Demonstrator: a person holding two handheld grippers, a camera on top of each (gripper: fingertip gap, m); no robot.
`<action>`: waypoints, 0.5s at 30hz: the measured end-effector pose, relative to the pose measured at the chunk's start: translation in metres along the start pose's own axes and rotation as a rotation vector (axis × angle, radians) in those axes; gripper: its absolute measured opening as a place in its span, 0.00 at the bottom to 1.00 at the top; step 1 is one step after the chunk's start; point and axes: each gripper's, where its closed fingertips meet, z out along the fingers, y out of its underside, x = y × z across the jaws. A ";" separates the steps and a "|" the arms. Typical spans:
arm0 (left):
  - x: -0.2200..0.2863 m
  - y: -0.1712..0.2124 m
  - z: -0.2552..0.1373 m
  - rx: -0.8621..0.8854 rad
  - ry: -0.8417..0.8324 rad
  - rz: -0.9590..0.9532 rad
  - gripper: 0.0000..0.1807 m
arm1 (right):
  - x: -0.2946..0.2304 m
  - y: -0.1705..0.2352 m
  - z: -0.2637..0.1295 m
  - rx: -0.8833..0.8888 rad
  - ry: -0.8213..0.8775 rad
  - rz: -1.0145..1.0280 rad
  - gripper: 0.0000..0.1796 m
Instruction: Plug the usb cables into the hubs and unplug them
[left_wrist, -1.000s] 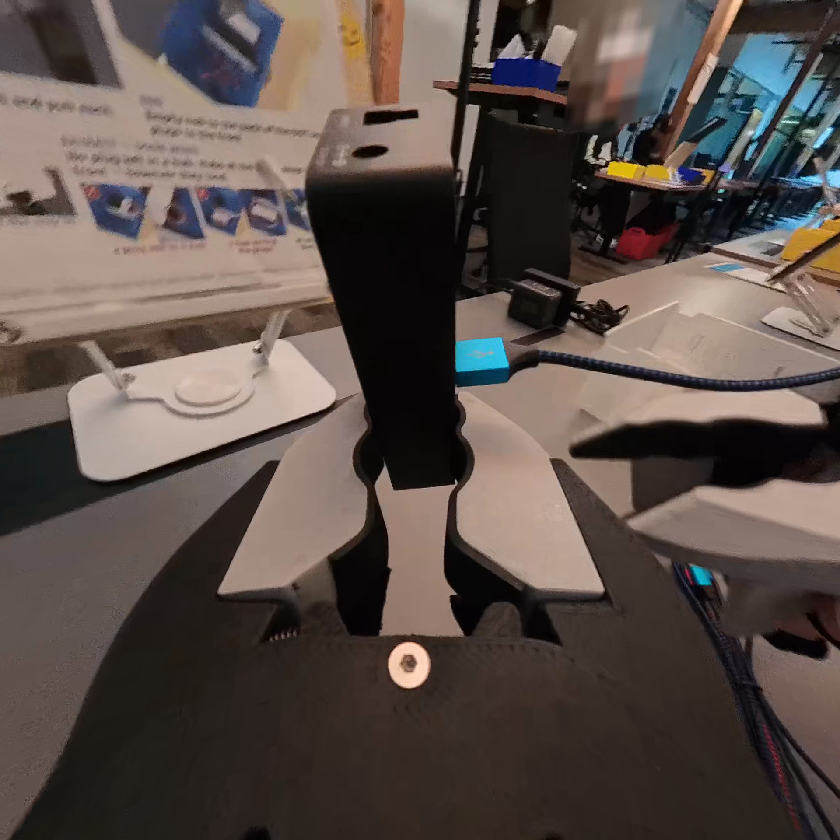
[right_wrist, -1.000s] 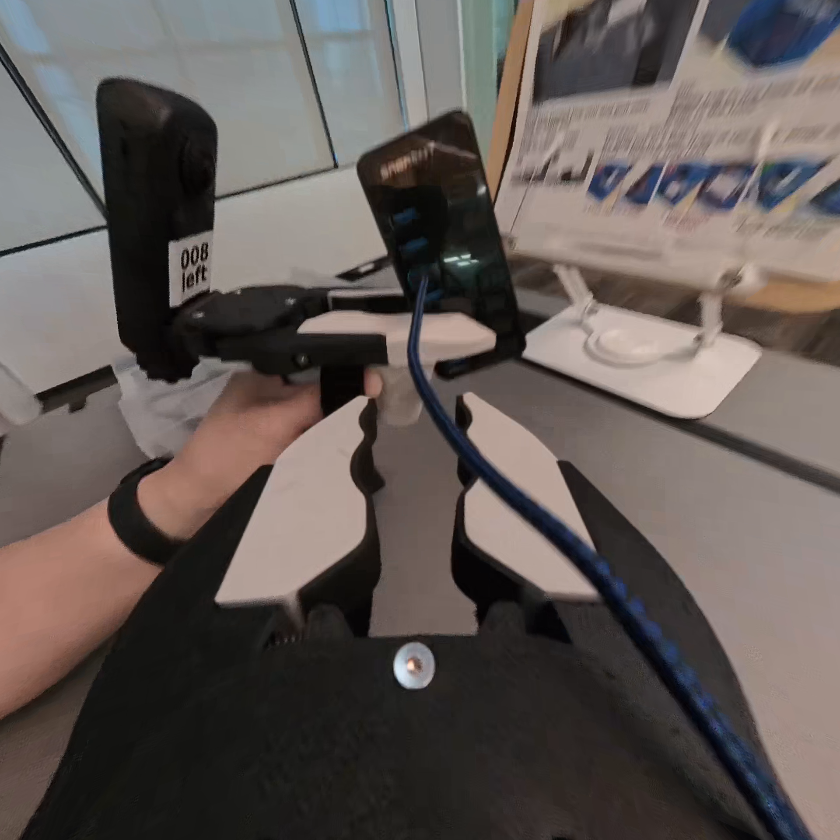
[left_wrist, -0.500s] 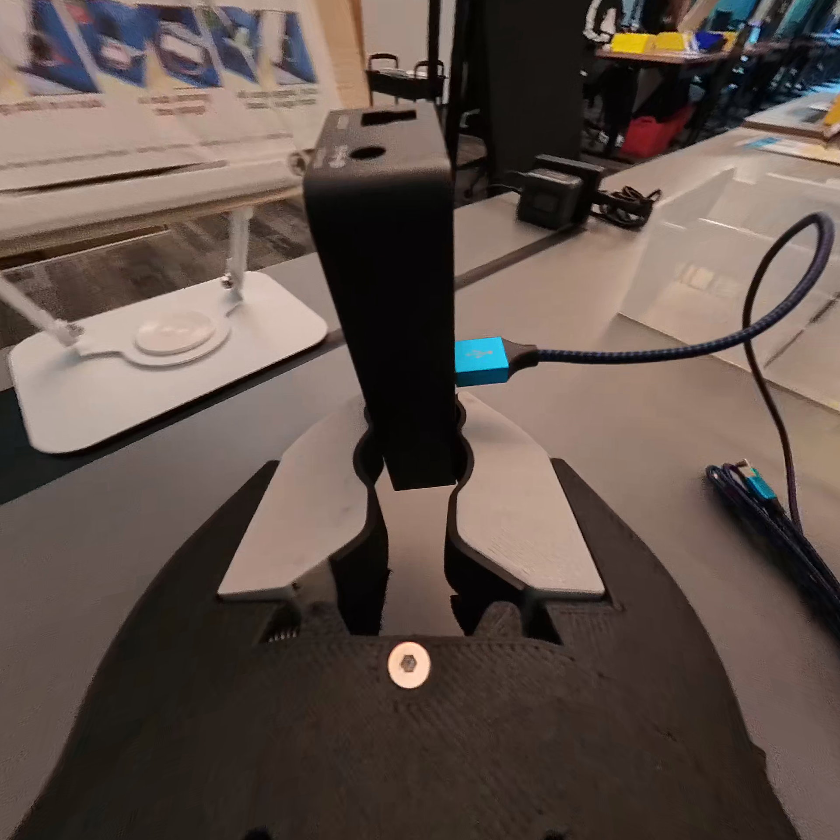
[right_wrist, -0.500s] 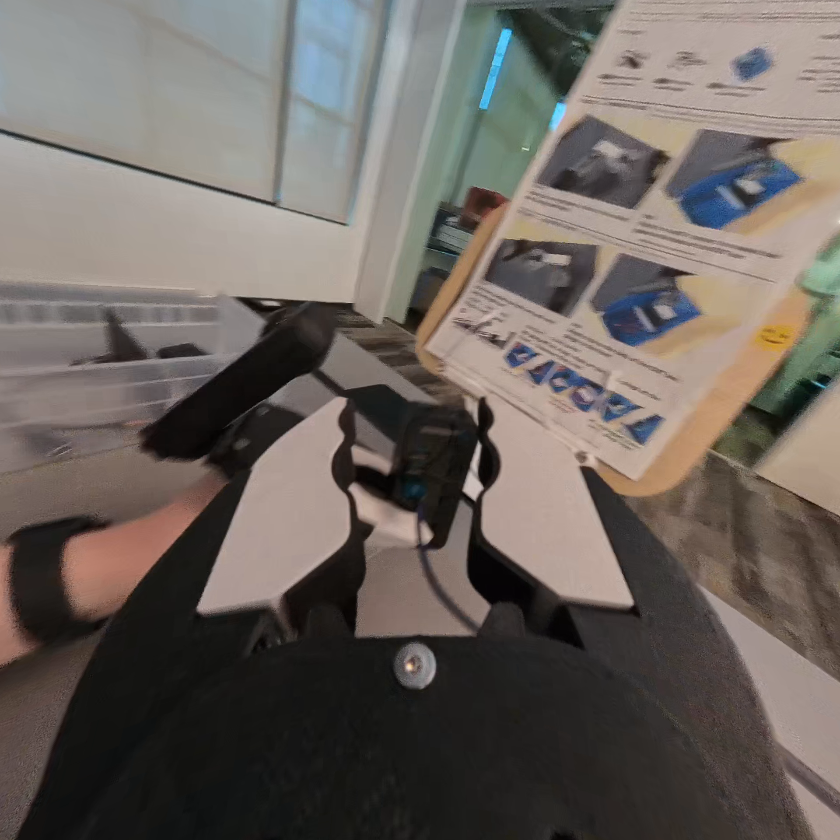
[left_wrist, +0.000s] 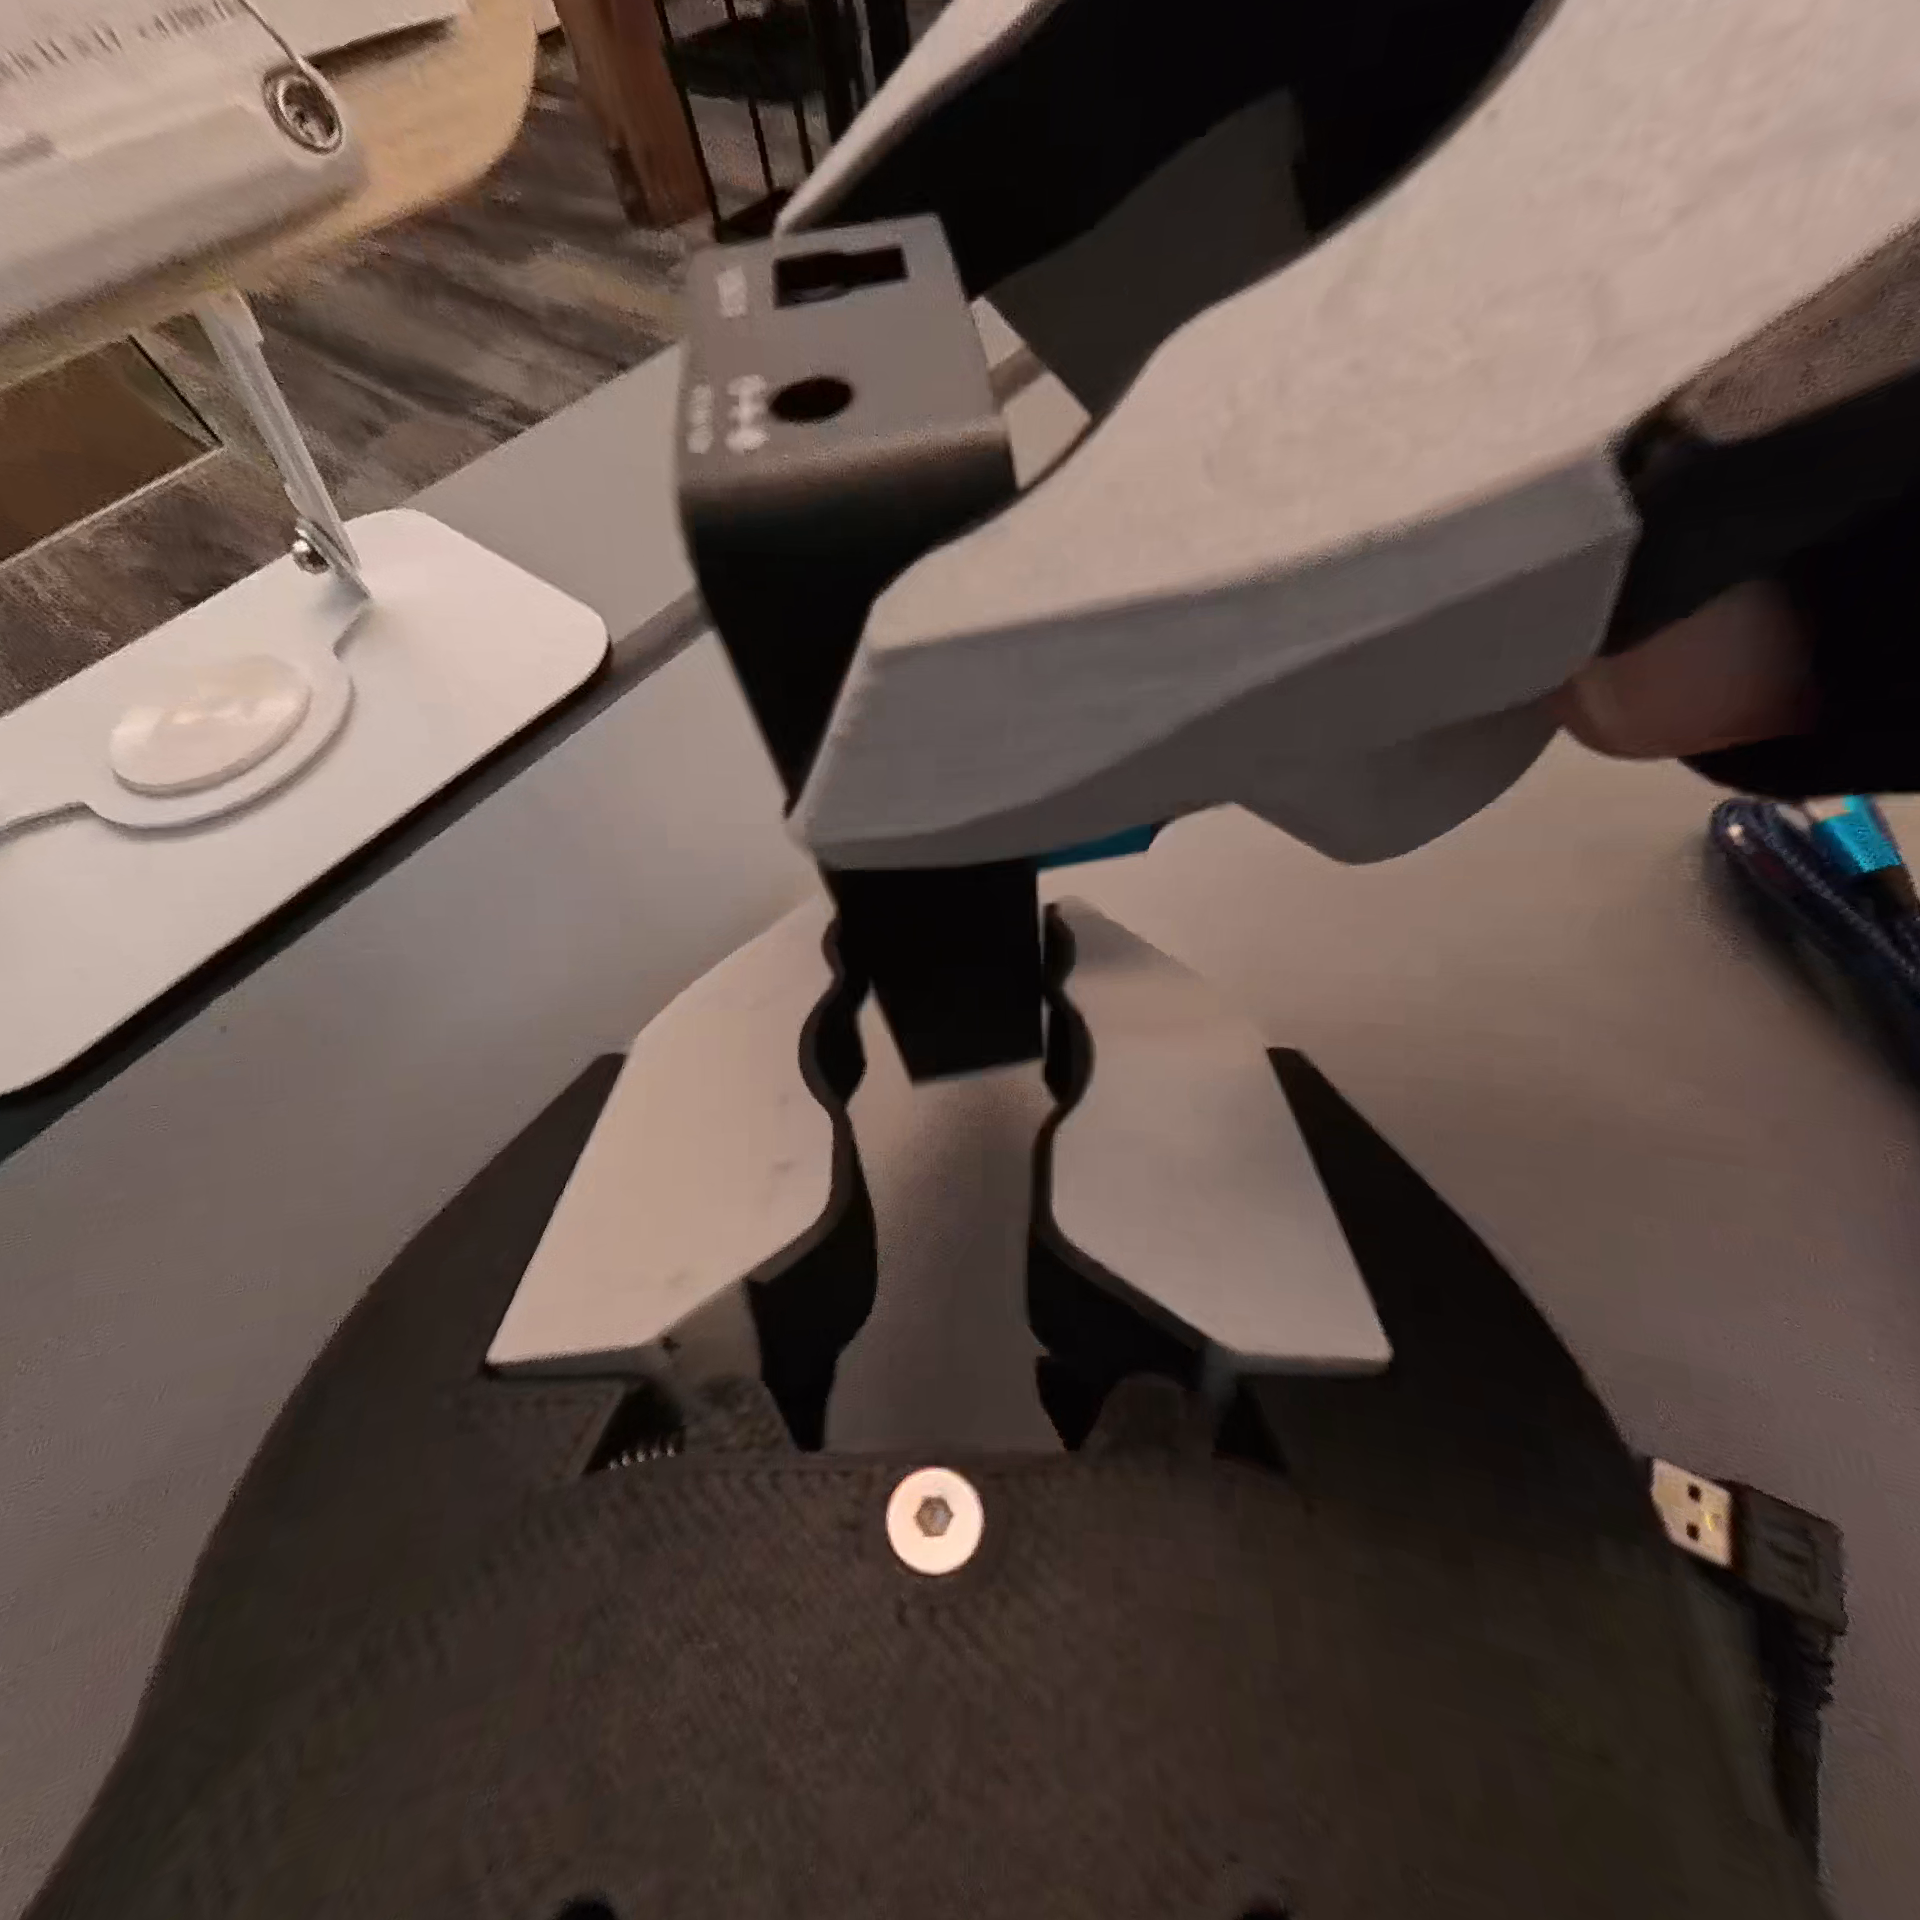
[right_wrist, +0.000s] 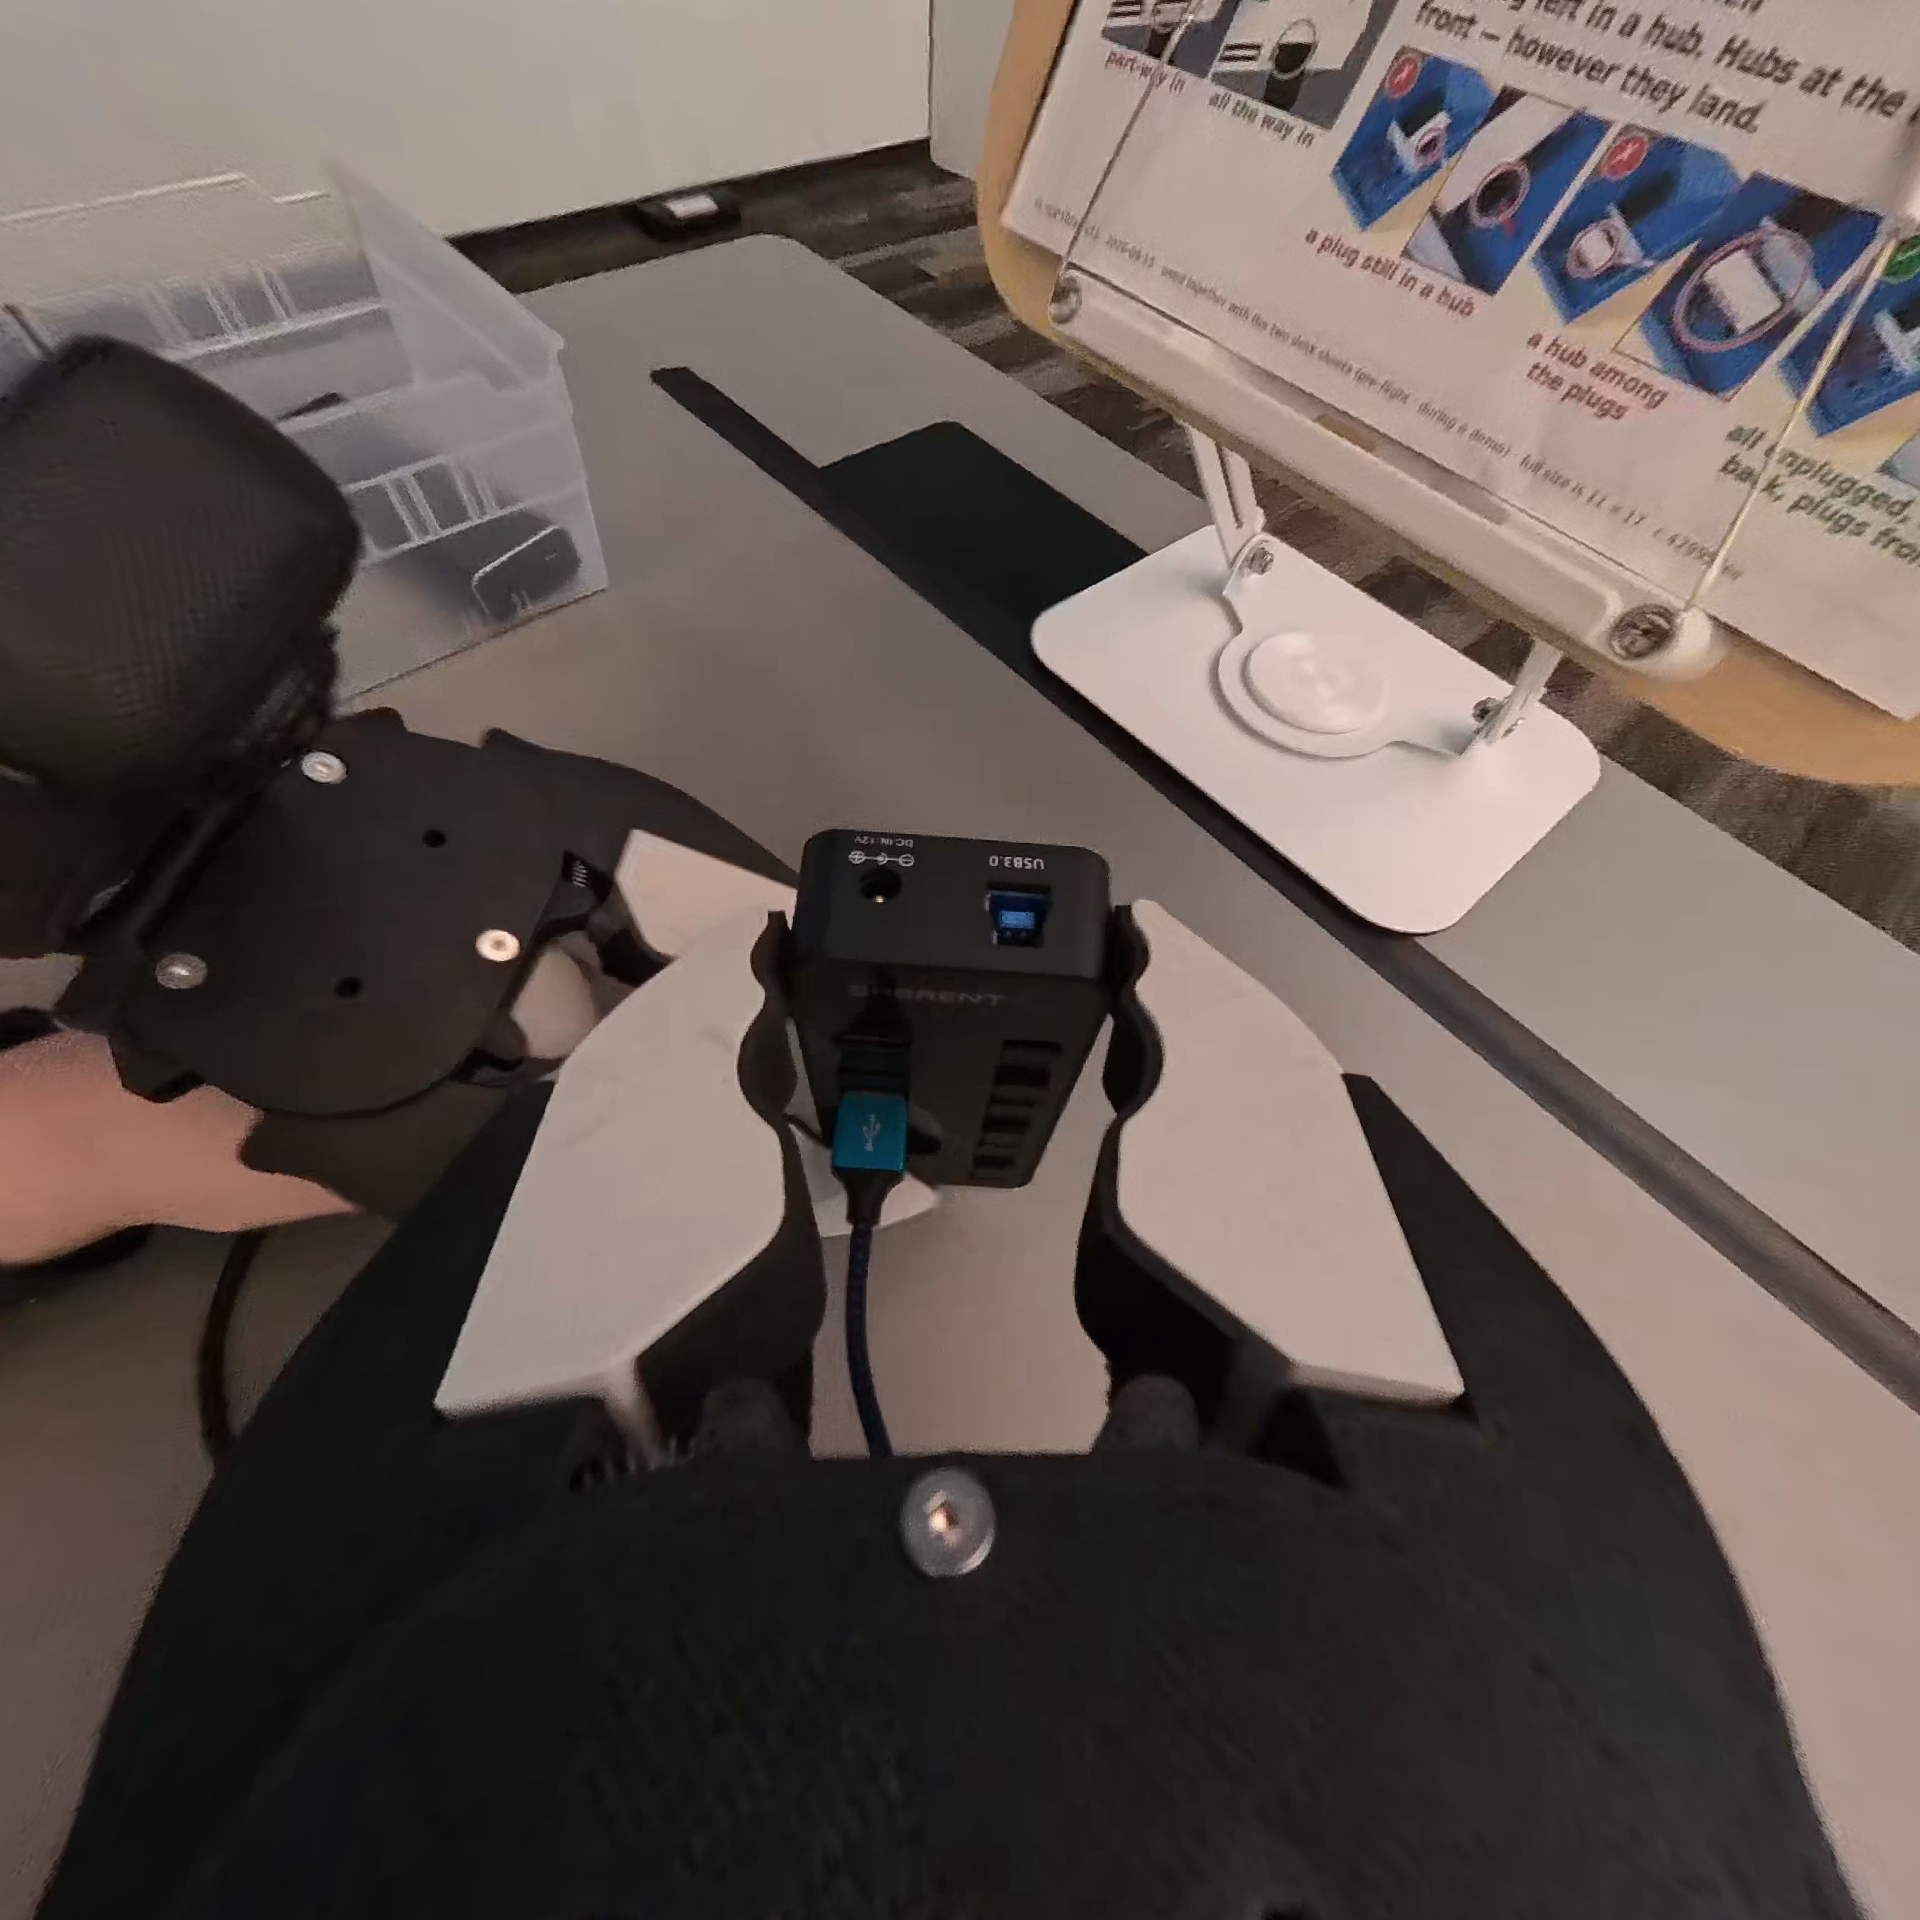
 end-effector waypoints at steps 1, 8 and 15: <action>-0.007 0.002 -0.004 -0.018 -0.021 0.001 0.24 | 0.005 0.002 0.000 0.005 0.028 -0.012 0.33; -0.040 0.033 -0.066 -0.333 0.051 -0.287 0.31 | 0.018 0.020 0.009 -0.028 0.040 0.026 0.33; -0.015 0.039 -0.095 -0.444 0.196 -0.207 0.22 | 0.018 0.040 0.020 -0.091 0.009 0.056 0.33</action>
